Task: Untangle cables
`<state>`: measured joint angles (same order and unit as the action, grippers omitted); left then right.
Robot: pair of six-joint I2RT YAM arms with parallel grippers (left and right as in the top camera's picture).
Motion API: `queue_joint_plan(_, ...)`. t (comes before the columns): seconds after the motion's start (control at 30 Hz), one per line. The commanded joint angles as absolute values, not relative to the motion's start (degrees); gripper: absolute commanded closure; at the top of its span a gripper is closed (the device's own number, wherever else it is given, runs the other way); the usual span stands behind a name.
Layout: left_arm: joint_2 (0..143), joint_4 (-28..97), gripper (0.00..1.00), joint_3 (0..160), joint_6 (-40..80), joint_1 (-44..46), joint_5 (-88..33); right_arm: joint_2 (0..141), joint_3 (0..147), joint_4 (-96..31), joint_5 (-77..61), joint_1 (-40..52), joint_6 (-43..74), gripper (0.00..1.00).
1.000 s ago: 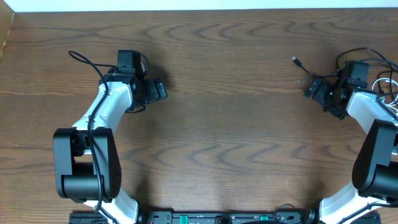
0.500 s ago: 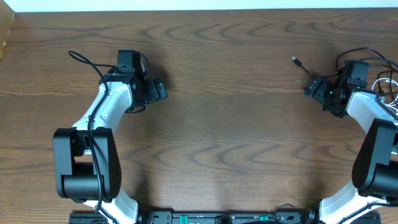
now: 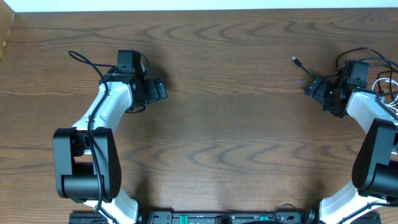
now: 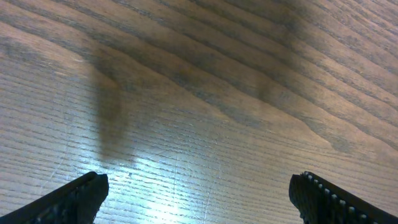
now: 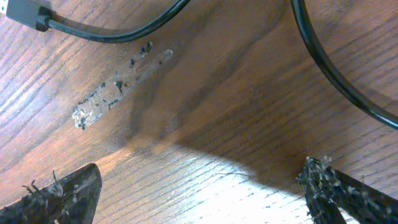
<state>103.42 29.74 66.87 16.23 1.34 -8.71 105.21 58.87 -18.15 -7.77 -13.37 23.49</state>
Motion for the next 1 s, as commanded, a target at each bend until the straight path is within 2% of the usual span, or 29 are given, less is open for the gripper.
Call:
queue_joint_plan(0.0,102.9,29.9,0.02,66.5,15.3,2.1,-8.5,107.8,57.6,-19.0,-9.4,-13.0,24.8,0.01)
queue_joint_plan(0.43,88.1,29.9,0.02,66.5,15.3,5.6,-8.5,107.8,57.6,-19.0,-9.4,-13.1,24.8,0.01)
queue_joint_plan(0.8,82.6,30.0,0.02,66.5,15.2,5.6,-8.5,107.8,57.6,-19.0,-9.4,-13.1,24.8,0.01)
queue_joint_plan(0.87,80.9,29.8,0.02,65.9,12.5,5.6,-5.3,107.8,57.6,-19.0,-9.4,-13.1,24.8,0.01)
queue_joint_plan(0.97,79.1,26.2,0.02,62.1,12.2,5.6,-5.3,107.8,57.6,-19.0,-9.4,-13.1,24.8,0.01)
